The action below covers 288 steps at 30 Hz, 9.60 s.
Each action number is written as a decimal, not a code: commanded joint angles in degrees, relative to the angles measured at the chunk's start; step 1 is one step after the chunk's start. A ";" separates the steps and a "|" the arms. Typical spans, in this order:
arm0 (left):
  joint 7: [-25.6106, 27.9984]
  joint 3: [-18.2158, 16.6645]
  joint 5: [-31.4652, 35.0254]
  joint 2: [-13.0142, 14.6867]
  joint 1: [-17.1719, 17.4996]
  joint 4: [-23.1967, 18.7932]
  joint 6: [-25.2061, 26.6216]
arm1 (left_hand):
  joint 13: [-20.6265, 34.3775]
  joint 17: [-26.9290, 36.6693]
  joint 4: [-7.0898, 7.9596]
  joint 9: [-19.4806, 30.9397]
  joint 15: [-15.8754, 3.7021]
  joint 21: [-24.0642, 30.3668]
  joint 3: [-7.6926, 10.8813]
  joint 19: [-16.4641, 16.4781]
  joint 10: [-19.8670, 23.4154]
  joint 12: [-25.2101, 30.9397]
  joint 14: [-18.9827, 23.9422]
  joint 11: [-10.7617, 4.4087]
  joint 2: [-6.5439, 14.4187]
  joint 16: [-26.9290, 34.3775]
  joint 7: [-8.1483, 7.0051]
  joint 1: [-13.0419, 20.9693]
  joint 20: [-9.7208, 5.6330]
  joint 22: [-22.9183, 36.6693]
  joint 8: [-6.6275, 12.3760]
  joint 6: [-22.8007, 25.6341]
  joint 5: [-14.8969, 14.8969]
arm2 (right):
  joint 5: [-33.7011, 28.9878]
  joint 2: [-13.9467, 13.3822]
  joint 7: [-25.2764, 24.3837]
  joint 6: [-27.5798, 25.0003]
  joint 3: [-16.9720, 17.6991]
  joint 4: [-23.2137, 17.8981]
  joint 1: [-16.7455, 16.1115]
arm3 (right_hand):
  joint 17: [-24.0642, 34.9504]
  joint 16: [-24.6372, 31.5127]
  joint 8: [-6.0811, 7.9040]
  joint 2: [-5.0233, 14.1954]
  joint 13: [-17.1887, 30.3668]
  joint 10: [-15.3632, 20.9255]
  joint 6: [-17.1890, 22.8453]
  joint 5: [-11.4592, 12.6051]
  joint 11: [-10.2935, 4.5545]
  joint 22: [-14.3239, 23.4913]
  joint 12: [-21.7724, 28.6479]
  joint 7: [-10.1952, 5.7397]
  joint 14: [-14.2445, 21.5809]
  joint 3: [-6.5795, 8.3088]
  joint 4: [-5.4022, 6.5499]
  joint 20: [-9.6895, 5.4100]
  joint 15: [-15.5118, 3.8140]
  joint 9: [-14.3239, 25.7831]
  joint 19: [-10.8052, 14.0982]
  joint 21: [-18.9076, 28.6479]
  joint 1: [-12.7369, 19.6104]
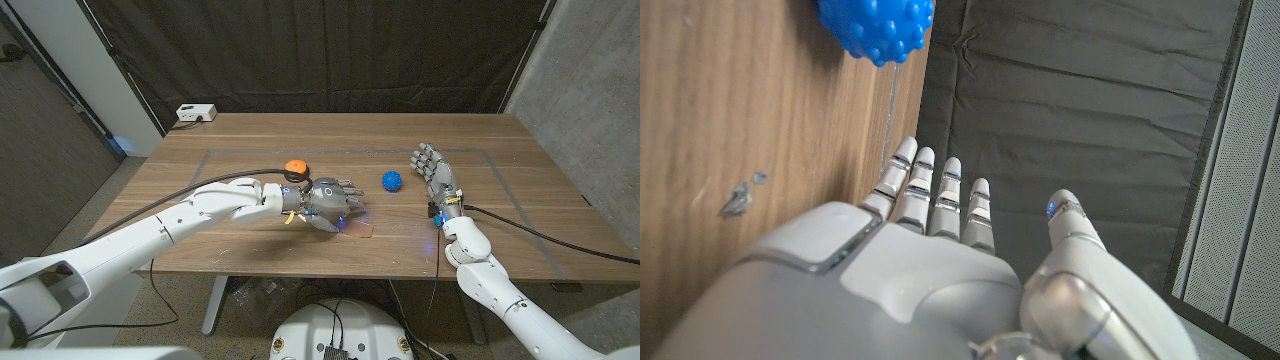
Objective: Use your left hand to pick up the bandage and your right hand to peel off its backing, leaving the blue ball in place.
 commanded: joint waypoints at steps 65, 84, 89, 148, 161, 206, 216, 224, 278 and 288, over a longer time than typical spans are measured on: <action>1.93 -0.18 1.80 -0.89 3.50 -2.73 13.40 | 0.83 0.16 1.39 -0.88 -1.37 4.97 3.79 1.14 3.12 -1.59 1.02 -0.92 3.32 -1.26 3.94 4.35 0.19 0.01 2.78 2.85 -4.76 | -0.25 -0.40 -1.59 1.05 1.20 -2.72 -2.36 | 0.27 0.10 -0.32 -0.49 0.28 0.97 -0.01 -0.03 -0.08 0.23 -0.16 0.00 1.07 -0.20 0.74 0.06 -0.16 0.20 0.70 -1.11 -2.16; 3.37 1.52 9.00 -1.72 4.06 -2.19 20.10 | 0.59 0.04 2.54 -3.13 -1.43 5.16 1.84 0.85 2.20 -1.38 0.94 -0.53 1.55 -0.85 4.80 1.29 -0.27 0.07 0.42 3.01 -3.71 | -0.13 0.04 -0.62 1.27 0.94 -0.70 -0.83 | 0.38 0.23 -0.29 -0.84 0.29 1.14 0.01 -0.17 -0.19 0.25 -0.15 0.02 1.39 -0.77 1.21 -0.09 -0.16 0.20 0.93 -1.34 -3.20; 1.31 1.97 5.63 -2.48 2.43 -0.49 17.77 | 0.56 0.04 2.74 -3.48 -1.33 5.16 1.60 0.61 1.61 -1.43 0.63 -0.36 1.52 -0.91 4.79 0.88 0.10 0.10 -0.94 1.12 -3.32 | -0.10 0.21 -0.60 1.26 0.89 -0.26 -0.47 | 0.39 0.26 -0.30 -0.90 0.29 1.14 -0.01 -0.17 -0.15 0.26 -0.16 -0.01 1.49 -0.87 1.30 -0.11 -0.18 0.20 0.98 -1.41 -3.42; 14.22 1.92 -5.44 -4.74 1.85 7.53 15.83 | 0.10 -0.28 -0.21 -3.98 -5.95 9.33 7.56 4.52 11.96 1.51 8.74 -2.21 8.48 1.22 1.59 8.67 -1.11 0.05 -3.07 18.14 -5.68 | -0.85 0.55 -2.26 1.05 1.01 0.49 0.13 | 0.32 0.23 -0.25 -1.06 0.33 1.76 -0.02 0.01 0.24 0.29 -0.07 0.05 2.14 -1.37 1.89 -0.29 -0.48 0.20 1.54 -2.11 -4.93; 18.66 -2.51 -20.92 -7.62 4.91 8.71 15.21 | 0.16 -0.08 0.26 -3.31 -6.54 9.82 7.81 4.99 12.65 1.32 9.98 -2.14 9.00 1.43 1.42 8.49 -0.90 0.00 -3.18 17.34 -5.92 | -0.53 0.56 -1.80 1.53 1.06 0.14 -0.33 | 0.25 0.12 -0.23 -1.05 0.33 1.75 0.01 0.05 0.25 0.29 -0.10 0.06 2.08 -1.30 1.81 -0.37 -0.42 0.20 1.53 -2.28 -4.90; -18.35 -5.84 -77.62 -20.48 -6.42 28.63 6.54 | 0.37 0.38 0.65 -1.13 -5.75 10.36 8.89 4.48 12.81 0.40 9.81 -1.57 10.35 0.69 3.26 8.94 -0.60 -0.22 -2.05 15.73 -6.32 | -27.93 -8.66 -20.05 -13.15 0.50 -21.26 -4.80 | -0.34 0.03 0.71 0.23 0.31 4.88 3.26 0.67 -0.30 0.29 0.79 0.34 3.56 1.87 -2.23 -0.76 -1.52 0.19 2.64 -3.16 2.13; -26.57 -5.41 -84.26 -22.37 -10.11 32.77 8.57 | 0.40 0.42 0.59 -0.63 -5.09 10.30 9.16 3.90 12.68 0.18 9.19 -1.41 10.53 0.38 3.82 9.16 -0.36 -0.24 -1.70 15.47 -6.25 | -38.27 -10.00 -25.35 -19.23 0.85 -27.38 -6.87 | -0.38 0.44 0.95 0.24 0.30 6.98 4.89 0.88 -0.78 0.32 1.38 0.24 5.39 2.62 -2.83 -0.67 -2.81 0.20 3.16 -3.38 4.65; -31.93 -5.29 -88.65 -23.46 -12.15 35.11 11.25 | 0.42 0.44 0.45 -0.14 -4.77 10.29 9.40 3.49 12.57 -0.01 8.71 -1.44 10.56 0.16 4.47 9.40 -0.44 -0.25 -1.26 15.47 -6.17 | -45.27 -10.80 -28.57 -24.46 1.17 -32.24 -9.20 | -0.33 0.82 1.05 -0.01 0.34 9.17 6.17 0.94 -1.20 0.38 1.99 0.15 7.17 3.00 -3.00 -0.33 -4.10 0.22 3.66 -3.51 6.76; -55.58 -6.71 -102.45 -35.43 -22.14 56.65 18.17 | 0.63 0.81 0.77 3.01 -3.41 10.46 10.52 1.07 10.95 -0.97 6.12 -0.57 11.17 -0.36 5.44 9.20 0.13 -0.13 0.94 13.60 -5.49 | -84.98 -18.09 -13.08 -68.55 -8.99 -56.65 -12.51 | 21.96 28.37 2.46 -2.40 7.92 31.30 24.29 -0.03 -11.25 2.72 12.64 -5.12 26.60 -0.60 -2.07 -6.93 -20.42 1.18 12.06 6.36 44.03; -57.52 -5.99 -101.25 -36.38 -23.60 59.26 17.00 | 0.66 0.88 0.84 3.67 -3.08 10.52 10.76 0.65 10.39 -1.13 5.68 -0.49 11.38 -0.39 5.62 9.13 0.24 -0.11 1.50 13.45 -5.41 | -84.26 -19.77 -8.82 -68.47 -8.24 -58.60 -12.52 | 23.26 30.36 2.43 -1.69 9.41 31.86 25.48 0.18 -11.36 2.90 14.13 -4.92 27.08 -2.83 -1.07 -7.52 -20.37 1.44 12.04 7.52 43.26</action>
